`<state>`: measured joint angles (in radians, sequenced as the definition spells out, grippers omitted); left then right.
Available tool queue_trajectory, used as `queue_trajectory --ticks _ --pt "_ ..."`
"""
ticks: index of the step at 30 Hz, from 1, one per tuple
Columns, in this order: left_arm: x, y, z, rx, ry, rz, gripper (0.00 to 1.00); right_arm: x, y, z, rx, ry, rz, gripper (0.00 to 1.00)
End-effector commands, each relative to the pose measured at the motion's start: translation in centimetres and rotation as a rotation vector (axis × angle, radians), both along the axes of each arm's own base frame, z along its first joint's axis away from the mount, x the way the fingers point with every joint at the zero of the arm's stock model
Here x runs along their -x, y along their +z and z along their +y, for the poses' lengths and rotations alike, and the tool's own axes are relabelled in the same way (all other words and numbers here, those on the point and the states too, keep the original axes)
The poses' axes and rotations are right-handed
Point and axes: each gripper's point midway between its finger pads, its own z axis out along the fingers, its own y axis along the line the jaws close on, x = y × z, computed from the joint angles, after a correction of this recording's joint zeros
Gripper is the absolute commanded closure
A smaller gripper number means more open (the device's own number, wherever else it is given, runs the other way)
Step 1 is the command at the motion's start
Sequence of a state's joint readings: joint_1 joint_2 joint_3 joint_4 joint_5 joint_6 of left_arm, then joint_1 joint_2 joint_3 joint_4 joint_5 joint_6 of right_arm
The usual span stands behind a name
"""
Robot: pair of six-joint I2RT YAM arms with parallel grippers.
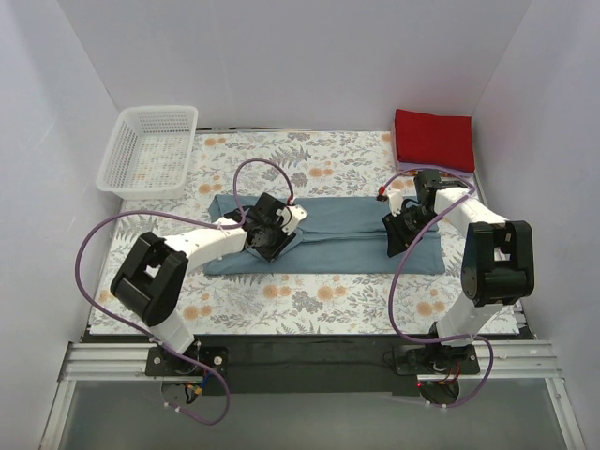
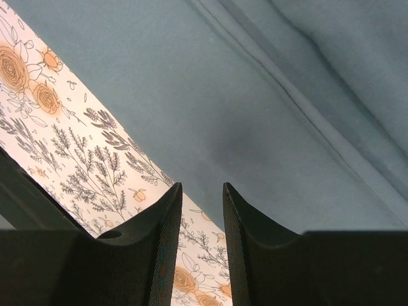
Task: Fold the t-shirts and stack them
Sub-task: Fold the tshirt
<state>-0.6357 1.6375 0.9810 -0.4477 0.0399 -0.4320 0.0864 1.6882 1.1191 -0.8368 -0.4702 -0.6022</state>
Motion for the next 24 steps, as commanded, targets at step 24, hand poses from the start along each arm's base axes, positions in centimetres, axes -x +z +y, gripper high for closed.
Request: queue_trajectory --ticks 24 --pt "-6.1 6.3 -4.6 0.15 0.03 -0.208 1.0 -0.6 -0.3 -0.4 0.017 0.003 -0.013 0.62"
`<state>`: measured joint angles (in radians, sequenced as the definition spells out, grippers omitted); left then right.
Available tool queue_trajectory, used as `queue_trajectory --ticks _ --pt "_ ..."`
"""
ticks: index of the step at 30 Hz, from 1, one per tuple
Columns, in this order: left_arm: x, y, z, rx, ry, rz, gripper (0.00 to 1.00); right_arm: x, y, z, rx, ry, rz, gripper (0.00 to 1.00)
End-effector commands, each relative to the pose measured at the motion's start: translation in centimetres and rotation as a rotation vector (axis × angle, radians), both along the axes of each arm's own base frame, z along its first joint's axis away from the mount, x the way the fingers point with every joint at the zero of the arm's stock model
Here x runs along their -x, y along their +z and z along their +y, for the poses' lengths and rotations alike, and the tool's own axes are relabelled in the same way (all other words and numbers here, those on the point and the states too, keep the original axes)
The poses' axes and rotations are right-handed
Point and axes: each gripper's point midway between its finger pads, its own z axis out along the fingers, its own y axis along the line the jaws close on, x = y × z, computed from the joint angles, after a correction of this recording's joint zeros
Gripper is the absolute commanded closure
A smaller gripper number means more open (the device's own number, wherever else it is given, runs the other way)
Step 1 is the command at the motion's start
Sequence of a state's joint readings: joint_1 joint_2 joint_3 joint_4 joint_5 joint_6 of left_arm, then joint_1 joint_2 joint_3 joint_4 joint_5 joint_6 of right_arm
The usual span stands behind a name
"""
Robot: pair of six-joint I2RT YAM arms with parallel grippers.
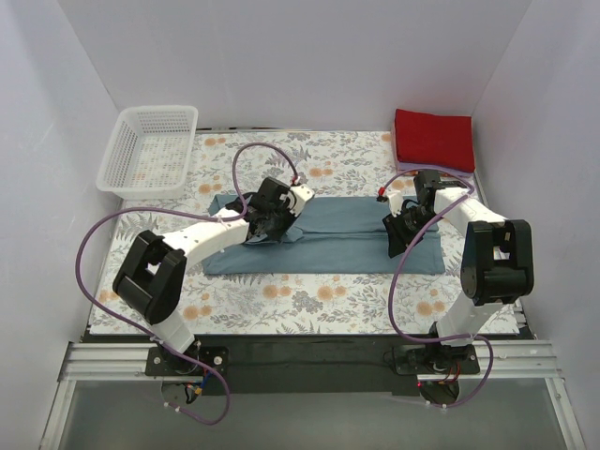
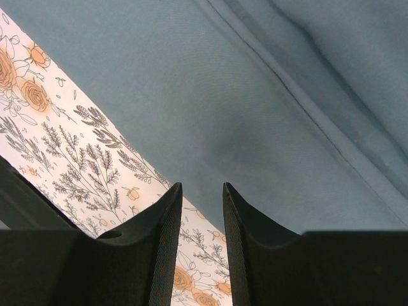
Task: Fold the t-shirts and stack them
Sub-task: Fold the tshirt
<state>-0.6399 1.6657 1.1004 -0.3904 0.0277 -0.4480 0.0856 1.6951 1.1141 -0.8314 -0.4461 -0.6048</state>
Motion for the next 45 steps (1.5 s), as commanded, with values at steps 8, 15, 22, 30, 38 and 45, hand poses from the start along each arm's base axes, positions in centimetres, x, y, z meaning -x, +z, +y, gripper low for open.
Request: queue_trajectory --ticks 8,15,22,30,38,45 --pt "-5.2 3.6 -1.8 0.059 0.095 -0.188 1.0 -0.6 0.1 0.1 -0.011 0.007 -0.013 0.62" --pt "-6.8 3.1 -3.0 0.091 0.129 -0.201 1.0 -0.7 0.0 0.2 -0.014 0.006 -0.007 0.62" --pt "-8.0 3.1 -4.4 0.128 0.138 -0.194 1.0 -0.5 -0.3 0.2 -0.015 0.008 0.003 0.62" --pt "-6.8 3.7 -5.7 0.186 0.077 -0.131 0.69 -0.8 0.1 0.6 -0.037 0.007 -0.003 0.61" --pt "-5.0 8.9 -0.3 0.4 0.148 -0.006 0.61 -3.9 4.7 3.5 -0.176 0.002 -0.105 0.59" --pt "-2.4 8.5 9.9 0.453 0.349 0.131 0.54 -7.5 9.4 10.6 -0.235 0.136 -0.273 0.47"
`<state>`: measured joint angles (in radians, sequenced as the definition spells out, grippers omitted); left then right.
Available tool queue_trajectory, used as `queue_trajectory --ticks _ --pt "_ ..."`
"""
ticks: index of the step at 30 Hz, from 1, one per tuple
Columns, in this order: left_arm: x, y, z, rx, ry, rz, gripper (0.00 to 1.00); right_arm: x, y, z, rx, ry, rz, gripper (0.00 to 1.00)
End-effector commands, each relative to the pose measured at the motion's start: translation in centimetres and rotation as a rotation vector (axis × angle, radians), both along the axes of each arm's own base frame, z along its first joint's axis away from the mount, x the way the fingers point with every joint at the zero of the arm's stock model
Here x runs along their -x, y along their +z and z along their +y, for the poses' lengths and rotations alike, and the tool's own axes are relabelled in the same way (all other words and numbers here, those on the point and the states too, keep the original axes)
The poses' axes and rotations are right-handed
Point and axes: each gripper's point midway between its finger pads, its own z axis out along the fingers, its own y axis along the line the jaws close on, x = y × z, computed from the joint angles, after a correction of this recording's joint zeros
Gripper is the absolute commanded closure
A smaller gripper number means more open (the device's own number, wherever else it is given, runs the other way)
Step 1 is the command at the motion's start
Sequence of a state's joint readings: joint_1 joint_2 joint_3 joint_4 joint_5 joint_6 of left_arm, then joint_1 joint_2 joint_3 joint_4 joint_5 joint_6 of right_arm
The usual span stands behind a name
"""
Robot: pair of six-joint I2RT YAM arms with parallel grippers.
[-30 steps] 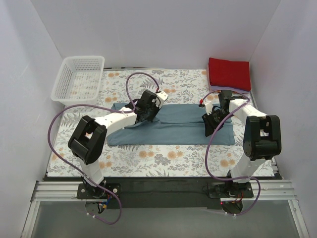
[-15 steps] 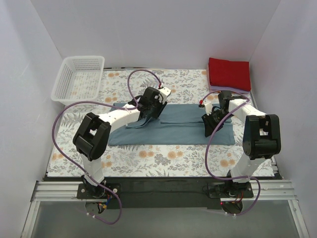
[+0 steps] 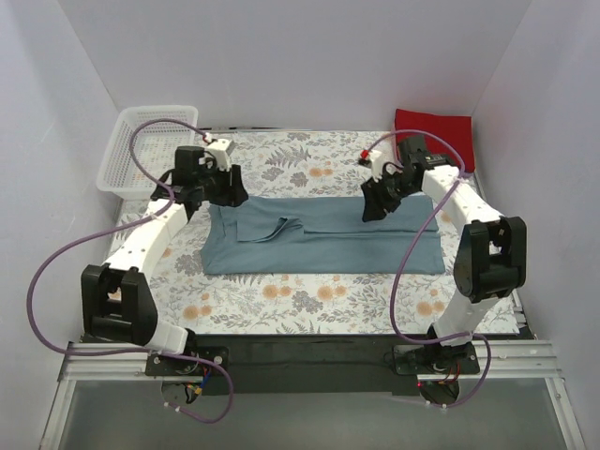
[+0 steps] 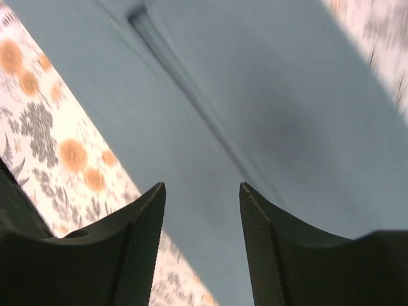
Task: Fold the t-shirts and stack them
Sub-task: Fold the tshirt
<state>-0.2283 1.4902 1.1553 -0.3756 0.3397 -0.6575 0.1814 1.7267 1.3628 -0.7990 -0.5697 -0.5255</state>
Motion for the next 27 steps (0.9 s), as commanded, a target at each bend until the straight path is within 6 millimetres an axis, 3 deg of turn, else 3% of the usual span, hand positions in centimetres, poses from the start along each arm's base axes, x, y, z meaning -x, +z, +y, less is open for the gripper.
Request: queue_trajectory --ticks 1,3,4,6,11,15,22,27 --pt "4.1 -1.8 1.8 0.067 0.009 0.181 0.54 -2.7 4.0 5.6 -0.077 0.1 -0.152 0.42" --pt "4.9 -3.6 4.0 0.081 0.075 0.269 0.54 -3.1 3.9 8.0 -0.051 0.166 -0.201 0.39" --pt "5.2 -4.2 4.4 0.098 0.098 0.302 0.54 -4.0 4.7 9.1 -0.051 0.188 -0.251 0.36" --pt "5.9 -5.7 5.1 0.128 0.123 0.381 0.54 -4.2 4.1 11.5 -0.023 0.246 -0.291 0.34" --pt "6.9 -8.8 5.0 0.149 0.15 0.499 0.55 -5.4 4.1 16.3 0.002 0.357 -0.45 0.31" --pt "6.8 -10.3 4.7 0.171 0.159 0.546 0.55 -4.9 2.4 19.5 0.02 0.44 -0.499 0.28" --pt "5.5 -11.9 4.3 0.197 0.17 0.57 0.57 -4.7 -0.5 22.4 0.059 0.51 -0.53 0.24" --pt "4.3 -12.3 4.0 0.219 0.173 0.577 0.61 -5.2 -1.6 23.0 0.08 0.52 -0.535 0.23"
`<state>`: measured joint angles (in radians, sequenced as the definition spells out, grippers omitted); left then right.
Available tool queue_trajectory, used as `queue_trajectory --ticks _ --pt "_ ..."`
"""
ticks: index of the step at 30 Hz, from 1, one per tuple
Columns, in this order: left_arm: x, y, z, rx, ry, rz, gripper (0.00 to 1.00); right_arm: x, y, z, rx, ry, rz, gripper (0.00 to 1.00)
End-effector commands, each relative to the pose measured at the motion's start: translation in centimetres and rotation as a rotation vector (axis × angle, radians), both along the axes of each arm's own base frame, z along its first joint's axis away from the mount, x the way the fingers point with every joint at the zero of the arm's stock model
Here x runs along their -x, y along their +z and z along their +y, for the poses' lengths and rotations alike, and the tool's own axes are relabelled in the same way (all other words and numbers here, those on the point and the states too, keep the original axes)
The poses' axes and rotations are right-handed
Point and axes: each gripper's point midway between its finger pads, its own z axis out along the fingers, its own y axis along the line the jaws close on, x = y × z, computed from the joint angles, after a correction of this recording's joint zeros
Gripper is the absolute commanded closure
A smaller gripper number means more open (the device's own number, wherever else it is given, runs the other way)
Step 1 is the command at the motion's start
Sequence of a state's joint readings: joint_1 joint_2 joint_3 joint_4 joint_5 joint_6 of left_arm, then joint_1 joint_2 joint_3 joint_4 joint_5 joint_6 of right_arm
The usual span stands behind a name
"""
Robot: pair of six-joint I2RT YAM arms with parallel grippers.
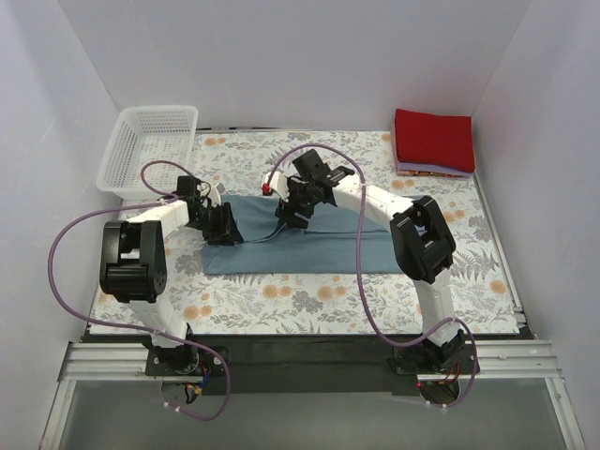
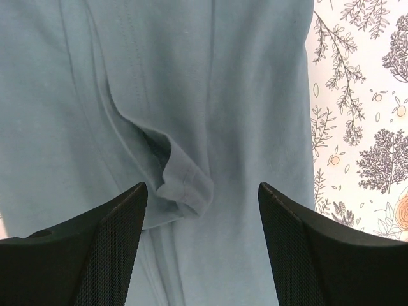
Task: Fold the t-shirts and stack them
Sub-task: Fold the tshirt
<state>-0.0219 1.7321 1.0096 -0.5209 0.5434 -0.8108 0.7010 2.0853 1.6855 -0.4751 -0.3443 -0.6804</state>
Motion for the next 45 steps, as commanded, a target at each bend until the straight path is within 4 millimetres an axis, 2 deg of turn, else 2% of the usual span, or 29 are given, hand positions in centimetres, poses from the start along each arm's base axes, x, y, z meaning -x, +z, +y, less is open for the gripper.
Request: queue_trajectory --ticks 1,5,6,8,9,11,12,14,15,21,26,27,29,30,31,34,37,38,39,40,45 --pt "-2.2 1.2 -0.8 0.049 0.003 -0.053 0.62 -2.1 1.4 1.1 -0.025 0.002 -0.091 0.23" --pt "-3.1 1.3 -1.1 0.071 0.0 -0.056 0.73 -2.4 0.9 0.8 -0.007 0.001 -0.108 0.28" --pt "-3.3 1.4 -1.2 0.076 -0.001 -0.058 0.78 -2.4 0.9 0.9 -0.005 0.004 -0.114 0.3" --pt "-3.6 1.6 -1.3 0.083 -0.002 -0.065 0.83 -2.5 0.7 0.7 0.005 0.007 -0.121 0.4" --pt "-3.7 1.9 -1.4 0.092 -0.004 -0.07 0.9 -2.5 0.6 0.5 0.008 0.005 -0.122 0.44" --pt "-4.1 2.2 -1.6 0.101 -0.001 -0.077 0.97 -2.6 0.8 0.5 0.007 0.002 -0.129 0.59" --pt "-4.3 2.4 -1.7 0.11 -0.004 -0.082 1.0 -2.7 0.8 0.5 0.007 -0.002 -0.132 0.72" --pt "-4.9 2.8 -1.8 0.12 -0.002 -0.091 1.0 -2.9 0.5 0.4 0.018 -0.009 -0.136 0.86" --pt "-5.2 3.0 -1.9 0.126 0.001 -0.092 1.0 -3.0 0.3 0.3 0.024 -0.013 -0.139 0.98" --pt "-7.4 4.8 -2.5 0.166 0.017 -0.149 1.0 -3.9 -1.1 -1.5 0.075 -0.096 -0.132 0.99" --pt "-9.2 5.1 -3.0 0.212 0.033 -0.138 1.0 -4.7 -0.6 -2.4 0.042 -0.131 -0.119 0.99" --pt "-9.7 5.0 -3.1 0.215 0.034 -0.138 1.0 -4.7 -0.3 -2.4 0.028 -0.13 -0.111 0.75" --pt "-10.2 5.1 -3.2 0.22 0.034 -0.14 1.0 -4.3 0.5 -2.4 -0.033 -0.11 -0.065 0.46" --pt "-10.5 5.1 -3.2 0.219 0.034 -0.143 1.0 -4.0 0.9 -2.3 -0.054 -0.099 -0.047 0.28" --pt "-10.5 5.0 -3.1 0.218 0.033 -0.143 1.0 -3.4 1.3 -1.9 -0.09 -0.062 -0.012 0.24" --pt "-10.7 5.1 -3.1 0.215 0.029 -0.151 1.0 -2.5 2.0 -1.0 -0.136 -0.011 0.054 0.22" --pt "-11.0 5.2 -3.2 0.22 0.028 -0.153 1.0 -2.3 1.6 0.0 -0.17 -0.005 0.126 0.27" --pt "-11.1 5.1 -3.2 0.221 0.027 -0.154 1.0 -2.3 0.6 0.3 -0.169 -0.014 0.162 0.28" --pt "-11.2 5.3 -3.2 0.223 0.026 -0.158 1.0 -2.6 1.0 0.7 -0.184 -0.014 0.168 0.31" --pt "-11.3 5.3 -3.2 0.221 0.026 -0.159 1.0 -2.4 0.3 1.1 -0.191 -0.006 0.201 0.31" --pt "-11.6 5.5 -3.2 0.216 0.019 -0.174 1.0 -3.0 -0.1 1.9 -0.209 -0.004 0.22 0.32"
